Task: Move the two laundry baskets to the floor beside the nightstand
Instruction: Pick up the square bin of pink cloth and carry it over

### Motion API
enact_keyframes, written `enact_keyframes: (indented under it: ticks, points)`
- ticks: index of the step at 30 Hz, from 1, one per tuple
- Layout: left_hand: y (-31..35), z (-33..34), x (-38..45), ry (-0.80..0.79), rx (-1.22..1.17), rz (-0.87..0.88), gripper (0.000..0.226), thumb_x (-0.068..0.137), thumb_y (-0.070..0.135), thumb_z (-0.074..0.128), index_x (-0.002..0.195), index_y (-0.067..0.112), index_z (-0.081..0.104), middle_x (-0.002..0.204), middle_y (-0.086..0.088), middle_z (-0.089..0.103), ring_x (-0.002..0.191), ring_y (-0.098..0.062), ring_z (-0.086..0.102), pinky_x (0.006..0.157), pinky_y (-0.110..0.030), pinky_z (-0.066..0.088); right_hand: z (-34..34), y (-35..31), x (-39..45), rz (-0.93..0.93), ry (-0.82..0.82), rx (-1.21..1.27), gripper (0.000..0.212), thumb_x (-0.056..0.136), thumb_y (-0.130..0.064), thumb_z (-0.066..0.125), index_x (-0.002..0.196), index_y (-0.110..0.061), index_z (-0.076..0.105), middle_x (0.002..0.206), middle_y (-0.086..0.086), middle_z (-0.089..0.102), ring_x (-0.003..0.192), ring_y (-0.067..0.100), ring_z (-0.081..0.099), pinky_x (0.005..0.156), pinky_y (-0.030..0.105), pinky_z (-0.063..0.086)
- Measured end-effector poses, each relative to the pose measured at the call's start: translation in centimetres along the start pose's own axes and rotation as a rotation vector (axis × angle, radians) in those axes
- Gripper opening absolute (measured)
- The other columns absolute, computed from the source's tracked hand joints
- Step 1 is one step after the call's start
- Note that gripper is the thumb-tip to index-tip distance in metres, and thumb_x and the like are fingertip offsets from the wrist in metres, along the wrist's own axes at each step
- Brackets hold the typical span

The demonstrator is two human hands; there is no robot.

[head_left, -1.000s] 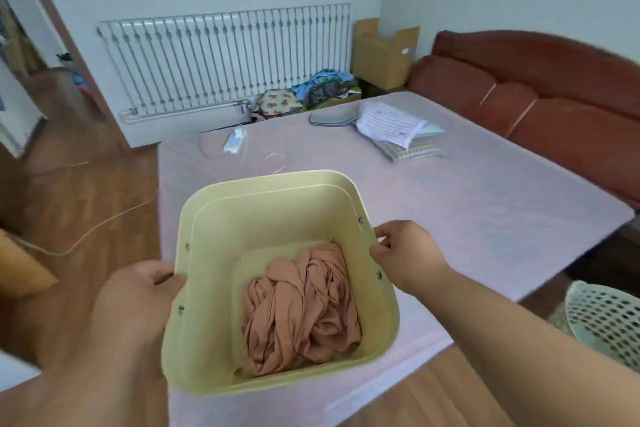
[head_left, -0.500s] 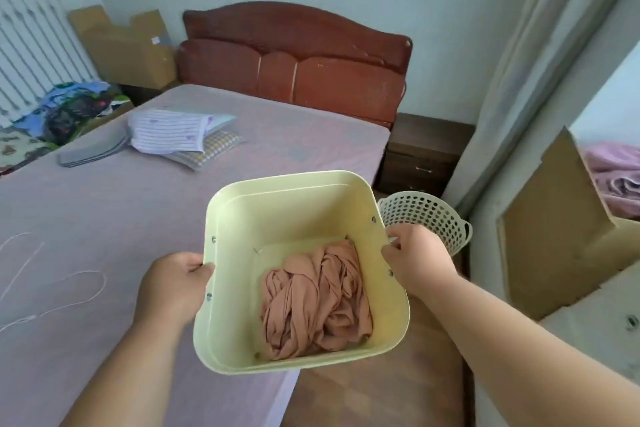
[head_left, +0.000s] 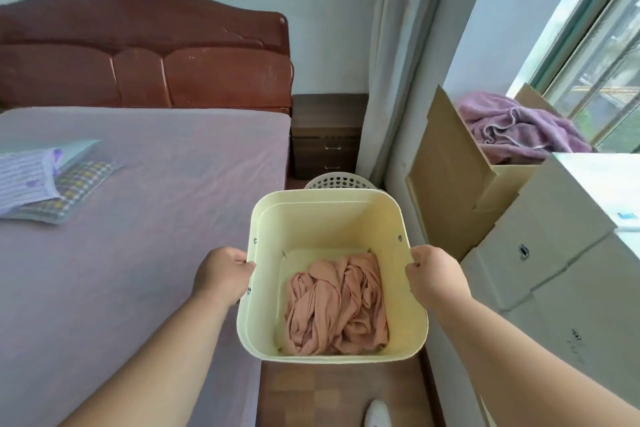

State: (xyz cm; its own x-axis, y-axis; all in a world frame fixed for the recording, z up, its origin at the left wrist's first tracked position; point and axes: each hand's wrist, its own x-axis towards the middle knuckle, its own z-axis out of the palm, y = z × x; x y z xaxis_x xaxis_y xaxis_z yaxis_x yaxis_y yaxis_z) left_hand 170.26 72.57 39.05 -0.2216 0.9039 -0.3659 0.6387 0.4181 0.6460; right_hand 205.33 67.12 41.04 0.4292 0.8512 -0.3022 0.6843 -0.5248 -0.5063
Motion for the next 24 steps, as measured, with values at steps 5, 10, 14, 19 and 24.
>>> enact_keyframes:
  ticks: [5,10,14,19,24]
  points:
    - [1.1,7.0,4.8,-0.068,-0.017,-0.119,0.02,0.075,0.023,0.071,0.082,0.013,0.087,0.067,0.002,0.085,0.072,-0.027,0.085,0.076,-0.042,0.068,2.3,3.6,7.2,0.117,-0.071,-0.037,0.02,0.085,-0.002,0.045,0.078,-0.013,0.059,0.073,0.003,0.064,0.06,0.027,0.054,0.054,0.028,0.037]
    - [0.7,14.8,10.3,-0.057,-0.174,-0.306,0.043,0.063,0.033,0.072,0.089,0.001,0.084,0.072,-0.013,0.085,0.077,-0.04,0.085,0.074,-0.052,0.069,6.0,6.2,15.1,0.233,-0.156,-0.001,0.022,0.098,-0.019,0.049,0.077,-0.013,0.055,0.071,0.002,0.059,0.059,0.025,0.053,0.053,0.029,0.036]
    - [-0.4,20.8,14.3,-0.063,-0.247,-0.402,0.04,0.062,0.036,0.074,0.079,0.001,0.08,0.082,-0.022,0.086,0.081,-0.044,0.084,0.082,-0.056,0.068,10.6,8.7,20.7,0.354,-0.242,0.055,0.03,0.101,-0.029,0.051,0.106,-0.007,0.07,0.093,0.011,0.075,0.079,0.033,0.07,0.068,0.035,0.054]
    - [-4.6,29.0,20.0,-0.108,-0.186,-0.492,0.03,0.073,0.045,0.07,0.057,0.02,0.075,0.054,-0.007,0.074,0.062,-0.037,0.072,0.066,-0.044,0.059,18.9,13.0,26.7,0.472,-0.306,0.076,0.033,0.101,-0.038,0.053,0.116,-0.012,0.068,0.102,0.011,0.077,0.094,0.036,0.075,0.091,0.049,0.065]
    - [-11.6,37.5,27.0,-0.152,-0.18,-0.509,0.033,0.078,0.049,0.063,0.069,0.023,0.08,0.061,-0.002,0.08,0.067,-0.034,0.077,0.069,-0.045,0.058,28.9,18.9,32.9,0.499,-0.316,0.107,0.035,0.106,-0.043,0.055,0.121,-0.014,0.07,0.097,0.004,0.074,0.084,0.024,0.07,0.074,0.036,0.057]
